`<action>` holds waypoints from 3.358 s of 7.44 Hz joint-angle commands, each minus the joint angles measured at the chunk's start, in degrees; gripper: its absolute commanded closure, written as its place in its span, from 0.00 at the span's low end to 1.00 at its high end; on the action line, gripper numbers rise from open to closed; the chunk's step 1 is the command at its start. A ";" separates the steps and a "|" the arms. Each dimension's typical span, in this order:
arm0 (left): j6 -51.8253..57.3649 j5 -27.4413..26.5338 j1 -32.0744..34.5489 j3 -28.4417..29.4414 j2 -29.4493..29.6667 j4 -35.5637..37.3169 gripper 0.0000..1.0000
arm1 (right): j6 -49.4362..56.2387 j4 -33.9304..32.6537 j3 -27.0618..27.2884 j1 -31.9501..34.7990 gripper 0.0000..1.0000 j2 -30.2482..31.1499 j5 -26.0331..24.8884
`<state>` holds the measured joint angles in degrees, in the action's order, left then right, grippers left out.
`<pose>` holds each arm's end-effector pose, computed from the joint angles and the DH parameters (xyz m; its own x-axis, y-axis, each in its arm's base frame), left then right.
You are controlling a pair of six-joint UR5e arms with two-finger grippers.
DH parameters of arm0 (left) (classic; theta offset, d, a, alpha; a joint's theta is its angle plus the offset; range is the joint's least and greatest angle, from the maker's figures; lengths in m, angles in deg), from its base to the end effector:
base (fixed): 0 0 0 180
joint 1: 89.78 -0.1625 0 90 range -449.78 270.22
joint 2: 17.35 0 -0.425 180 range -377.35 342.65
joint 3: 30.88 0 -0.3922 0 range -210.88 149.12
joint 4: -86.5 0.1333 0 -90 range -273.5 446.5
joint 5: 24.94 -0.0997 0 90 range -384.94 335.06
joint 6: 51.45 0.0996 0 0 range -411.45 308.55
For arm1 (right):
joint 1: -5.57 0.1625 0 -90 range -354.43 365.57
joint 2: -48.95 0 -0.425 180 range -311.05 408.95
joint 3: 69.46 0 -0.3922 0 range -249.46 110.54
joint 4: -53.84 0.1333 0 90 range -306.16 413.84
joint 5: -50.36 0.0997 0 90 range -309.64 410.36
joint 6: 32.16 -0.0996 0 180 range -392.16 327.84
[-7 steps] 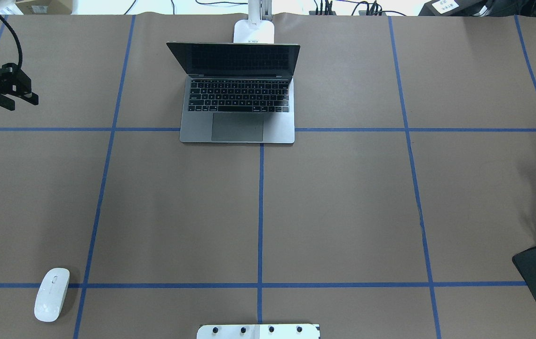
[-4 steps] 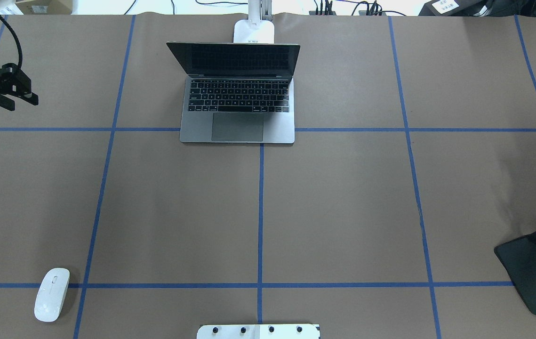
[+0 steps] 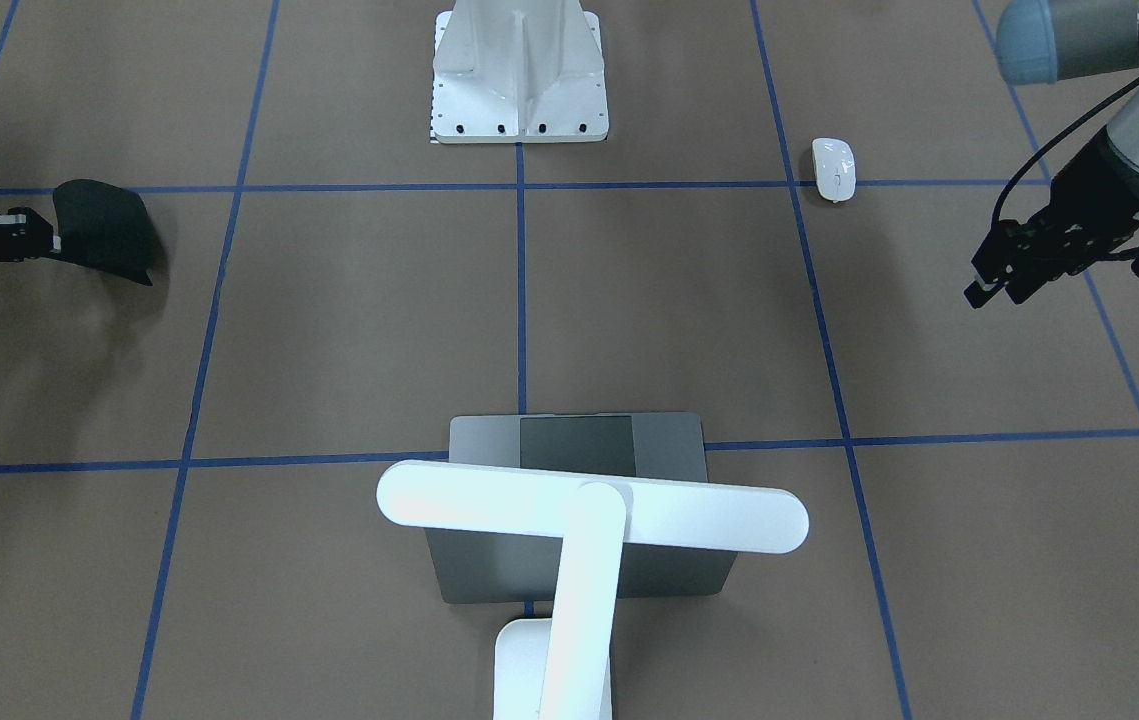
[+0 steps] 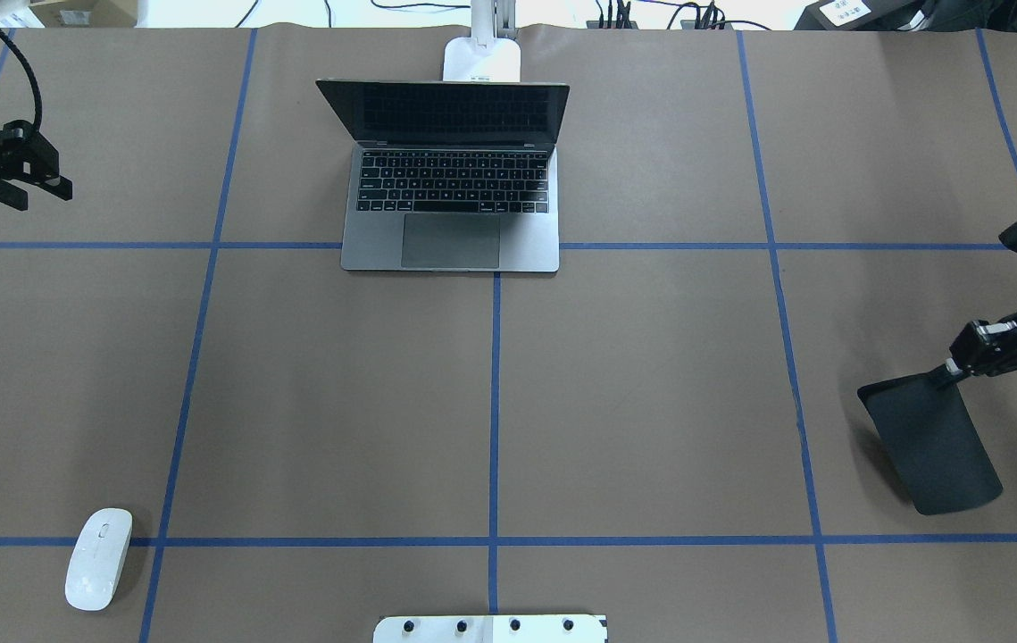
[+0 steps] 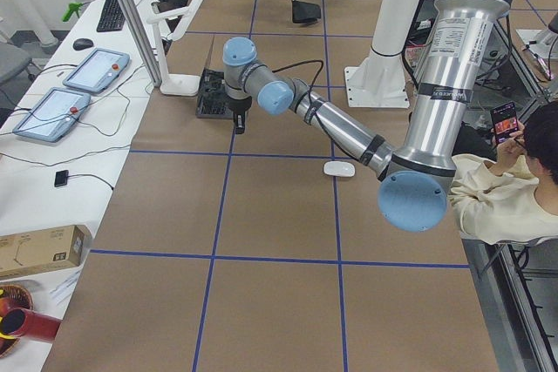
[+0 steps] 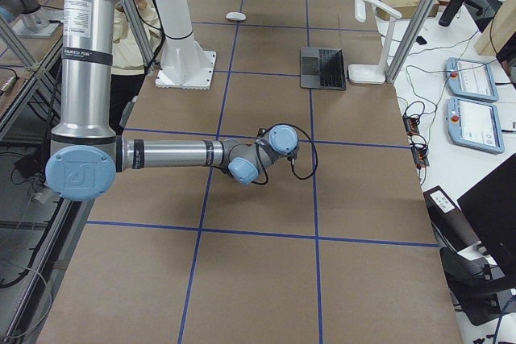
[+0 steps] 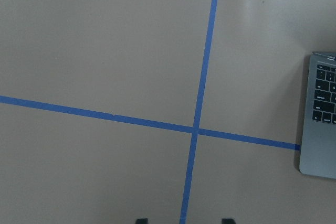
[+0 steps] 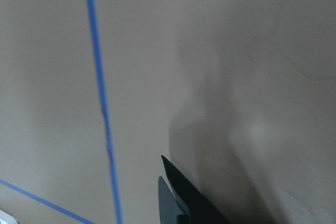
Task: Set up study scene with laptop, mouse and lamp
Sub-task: 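Lift and carry the black mouse pad with the right gripper toward the laptop, then lower the mouse pad beside the laptop and open the right gripper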
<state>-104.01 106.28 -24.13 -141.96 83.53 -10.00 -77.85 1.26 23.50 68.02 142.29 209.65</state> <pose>0.1600 -0.5177 0.3689 0.5702 -0.1509 -0.8075 0.2137 0.9764 -0.0316 -0.1810 -0.4337 0.5574 0.3012 0.0432 0.9526 0.2200 0.9689 -0.1135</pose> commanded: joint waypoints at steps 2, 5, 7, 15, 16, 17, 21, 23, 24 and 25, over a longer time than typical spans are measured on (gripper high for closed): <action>0.00 0.00 0.00 -0.01 -0.24 -0.18 0.43 | -1.77 -14.88 6.51 1.53 1.00 -10.43 -2.48; 0.00 0.26 0.00 -0.01 -0.16 -0.18 0.43 | -1.69 -25.68 7.58 0.66 1.00 -19.91 -10.29; 0.00 0.26 -0.09 0.34 -0.07 -0.27 0.43 | -1.60 -34.22 7.58 -1.36 1.00 -25.90 -15.65; 0.00 0.35 0.00 -0.10 -0.42 -0.53 0.43 | -9.03 -56.59 2.24 -5.94 1.00 -46.12 -35.19; 0.00 0.35 0.09 -0.10 -0.42 -0.62 0.43 | -12.90 -56.58 1.53 -5.68 1.00 -48.06 -35.19; 0.00 0.35 0.09 -0.10 -0.42 -0.62 0.43 | -15.89 -56.15 0.65 -5.24 1.00 -49.73 -35.19; 0.00 0.35 0.00 -0.10 -0.42 -0.53 0.43 | -21.53 -45.90 -11.55 -5.24 1.00 -55.80 -35.19; 0.00 0.35 -0.09 -0.10 -0.25 -0.36 0.43 | -20.15 -45.43 -11.23 -5.41 0.08 -54.51 -36.76; 0.00 0.35 0.00 -0.10 0.02 -0.09 0.43 | -18.75 -44.12 -10.62 -5.50 0.00 -54.32 -40.86; 0.00 0.35 -0.09 -0.10 0.11 -0.09 0.42 | -18.82 -44.19 -10.70 -5.50 0.00 -54.23 -40.81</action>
<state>-104.01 106.63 -24.17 -142.04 83.47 -10.20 -97.19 -43.43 12.66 62.58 87.81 170.35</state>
